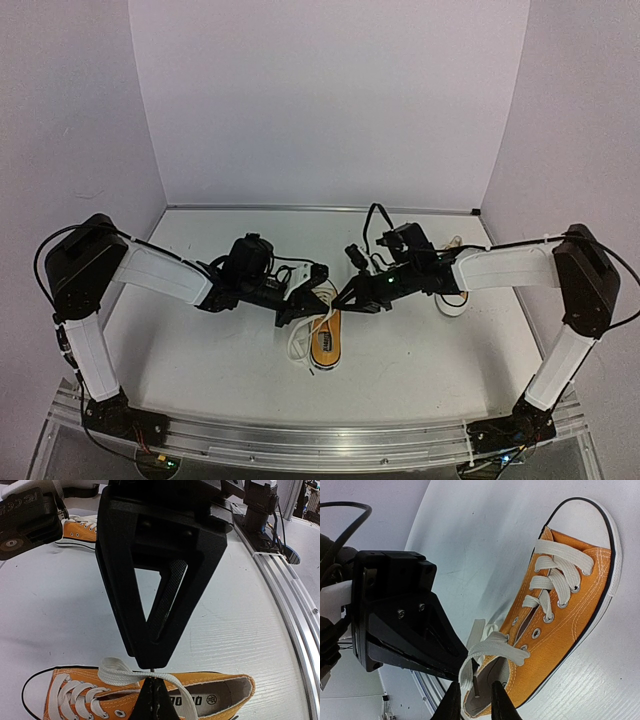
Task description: Tie the shoes
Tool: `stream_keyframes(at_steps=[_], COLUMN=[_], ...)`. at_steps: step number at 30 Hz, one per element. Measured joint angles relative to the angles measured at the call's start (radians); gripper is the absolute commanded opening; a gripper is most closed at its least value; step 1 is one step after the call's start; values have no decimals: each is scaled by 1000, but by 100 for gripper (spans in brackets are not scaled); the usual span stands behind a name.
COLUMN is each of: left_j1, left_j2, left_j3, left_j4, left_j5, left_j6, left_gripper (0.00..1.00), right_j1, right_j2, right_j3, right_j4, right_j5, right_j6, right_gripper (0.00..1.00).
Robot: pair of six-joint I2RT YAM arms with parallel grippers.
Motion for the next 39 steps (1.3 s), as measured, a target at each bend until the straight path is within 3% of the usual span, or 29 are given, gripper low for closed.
stream_keyframes(at_steps=[22,33,39], left_j1=[0,0,0], left_j2=[0,0,0], left_j3=[0,0,0], left_j4=[-3,-4,-6], left_j5=[-21,-24,-24], left_j6=[20,23,23], left_gripper=[0,0,0], right_j1=[0,0,0], right_j2=[17,24,24], right_j3=[-2,-4,-4], right_j4=[25,26,28], right_j5=[-46,-44,-42], right_j6=[6,7,8], right_gripper=[17,11,0])
